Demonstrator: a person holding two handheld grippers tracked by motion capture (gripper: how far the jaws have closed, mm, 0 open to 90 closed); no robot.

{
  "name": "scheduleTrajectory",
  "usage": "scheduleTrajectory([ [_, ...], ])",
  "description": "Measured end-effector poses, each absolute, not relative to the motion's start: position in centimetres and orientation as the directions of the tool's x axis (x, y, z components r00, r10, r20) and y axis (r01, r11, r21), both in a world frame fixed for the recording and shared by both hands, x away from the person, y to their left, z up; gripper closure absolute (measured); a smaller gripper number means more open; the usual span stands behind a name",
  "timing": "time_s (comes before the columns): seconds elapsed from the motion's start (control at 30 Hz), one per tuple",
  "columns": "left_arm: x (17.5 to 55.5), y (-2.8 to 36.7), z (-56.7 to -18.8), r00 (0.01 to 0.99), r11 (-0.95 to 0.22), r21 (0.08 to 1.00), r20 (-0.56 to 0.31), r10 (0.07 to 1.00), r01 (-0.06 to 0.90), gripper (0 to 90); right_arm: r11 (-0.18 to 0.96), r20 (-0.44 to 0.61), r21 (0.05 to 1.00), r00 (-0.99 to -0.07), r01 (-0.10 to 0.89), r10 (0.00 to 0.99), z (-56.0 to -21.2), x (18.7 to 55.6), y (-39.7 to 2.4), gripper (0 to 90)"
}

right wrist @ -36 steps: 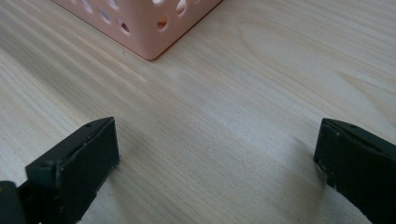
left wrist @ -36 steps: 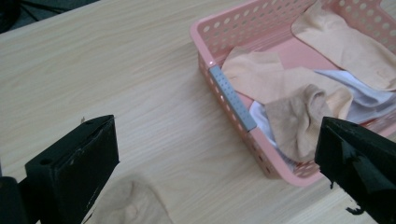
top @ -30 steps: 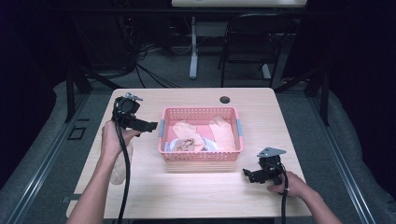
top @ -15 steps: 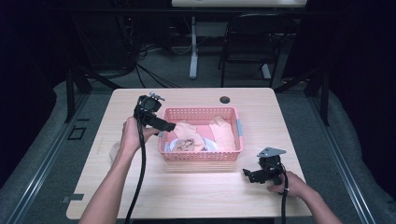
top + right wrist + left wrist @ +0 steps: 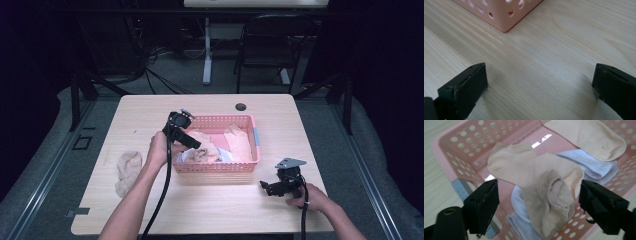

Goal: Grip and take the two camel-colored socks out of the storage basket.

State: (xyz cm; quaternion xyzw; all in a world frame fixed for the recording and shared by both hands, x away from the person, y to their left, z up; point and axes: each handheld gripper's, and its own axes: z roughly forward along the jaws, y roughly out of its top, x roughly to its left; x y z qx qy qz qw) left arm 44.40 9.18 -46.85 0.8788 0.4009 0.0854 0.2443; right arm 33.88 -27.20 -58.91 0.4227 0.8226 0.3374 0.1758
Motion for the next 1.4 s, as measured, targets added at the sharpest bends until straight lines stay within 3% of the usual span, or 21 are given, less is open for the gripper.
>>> scheduleTrajectory([
  [0.07, 44.5, 8.7, -47.7, 0.672, -0.575, 0.472, -0.05, 0.739, 0.668, 30.9, 0.415, -0.004, 0.704, -0.581, 0.577, 0.814, -58.9, 33.9, -27.2, 0.0],
  [0.37, 45.4, 7.9, -50.3, 0.652, -0.578, 0.378, -0.1, 0.752, 0.724, 39.4, 0.415, -0.004, 0.704, -0.581, 0.577, 0.814, -58.9, 33.9, -27.2, 0.0],
  [0.43, 45.4, 7.8, -50.6, 0.646, -0.574, 0.367, -0.104, 0.756, 0.731, 47.3, 0.415, -0.004, 0.704, -0.581, 0.576, 0.814, -58.9, 33.9, -27.2, 0.0],
  [0.5, 45.4, 7.6, -51.0, 0.645, -0.577, 0.354, -0.106, 0.757, 0.736, 49.6, 0.415, -0.004, 0.704, -0.581, 0.576, 0.814, -58.9, 33.9, -27.2, 0.0],
  [0.57, 45.3, 7.3, -51.2, 0.654, -0.591, 0.34, -0.101, 0.75, 0.731, 60.8, 0.412, -0.002, 0.706, -0.58, 0.576, 0.815, -58.9, 33.9, -27.2, 0.0],
  [0.83, 45.2, 6.7, -52.1, 0.648, -0.596, 0.322, -0.078, 0.758, 0.736, 77.3, 0.411, -0.002, 0.707, -0.579, 0.576, 0.815, -58.9, 33.9, -27.2, 0.0],
  [1.13, 45.1, 7.3, -51.0, 0.638, -0.575, 0.365, -0.072, 0.767, 0.732, 81.6, 0.415, -0.004, 0.704, -0.581, 0.576, 0.814, -58.9, 33.9, -27.2, 0.0],
  [1.4, 44.7, 8.3, -47.4, 0.654, -0.566, 0.453, -0.053, 0.755, 0.689, 81.6, 0.412, -0.002, 0.706, -0.58, 0.576, 0.815, -58.9, 33.9, -27.2, 0.0],
])
